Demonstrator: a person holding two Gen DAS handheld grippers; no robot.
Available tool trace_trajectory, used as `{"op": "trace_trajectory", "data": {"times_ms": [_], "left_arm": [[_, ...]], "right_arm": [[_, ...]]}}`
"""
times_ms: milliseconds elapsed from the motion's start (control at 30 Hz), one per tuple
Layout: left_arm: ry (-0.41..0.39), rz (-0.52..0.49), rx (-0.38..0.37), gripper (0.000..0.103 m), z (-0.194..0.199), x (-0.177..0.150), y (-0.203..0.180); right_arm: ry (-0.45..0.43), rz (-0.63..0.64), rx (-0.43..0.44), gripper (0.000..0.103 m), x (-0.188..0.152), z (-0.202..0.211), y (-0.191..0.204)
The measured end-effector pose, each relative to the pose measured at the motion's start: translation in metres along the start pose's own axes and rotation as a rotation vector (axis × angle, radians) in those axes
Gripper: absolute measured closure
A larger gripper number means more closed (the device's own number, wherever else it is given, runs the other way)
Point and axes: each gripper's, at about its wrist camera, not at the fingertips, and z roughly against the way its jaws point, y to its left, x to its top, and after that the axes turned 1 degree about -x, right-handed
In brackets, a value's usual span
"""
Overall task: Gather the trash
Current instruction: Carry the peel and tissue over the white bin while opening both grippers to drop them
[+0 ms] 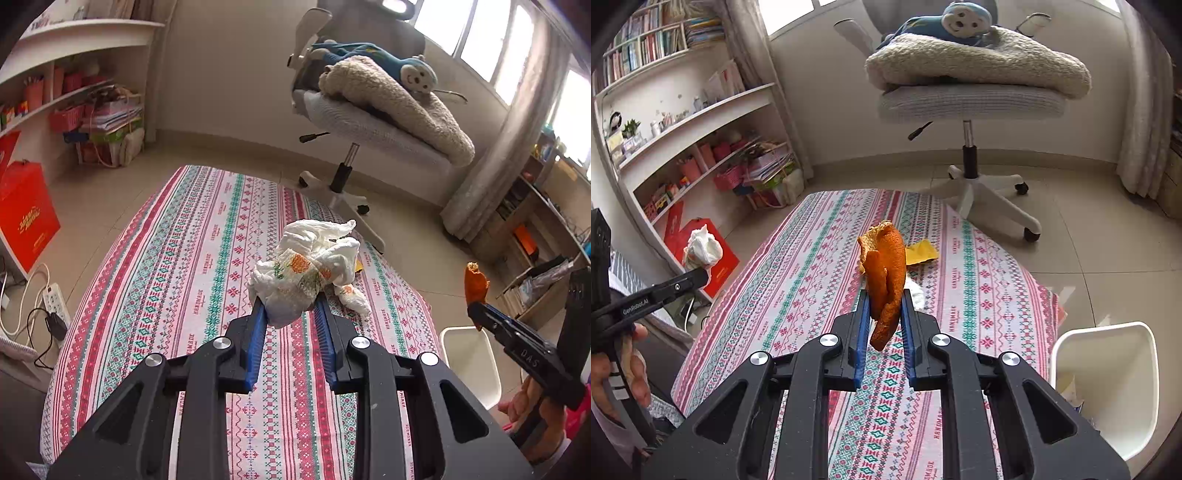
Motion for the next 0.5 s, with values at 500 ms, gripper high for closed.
{"op": "trace_trajectory", "data": {"times_ms": [500], "left_arm": [[0.03, -0.132, -0.096, 0.076, -0.034, -0.018, -0.075]], "right_arm": [[-0.128, -0.147, -0.183, 0.088, -0.007, 0.062, -0.088]]}}
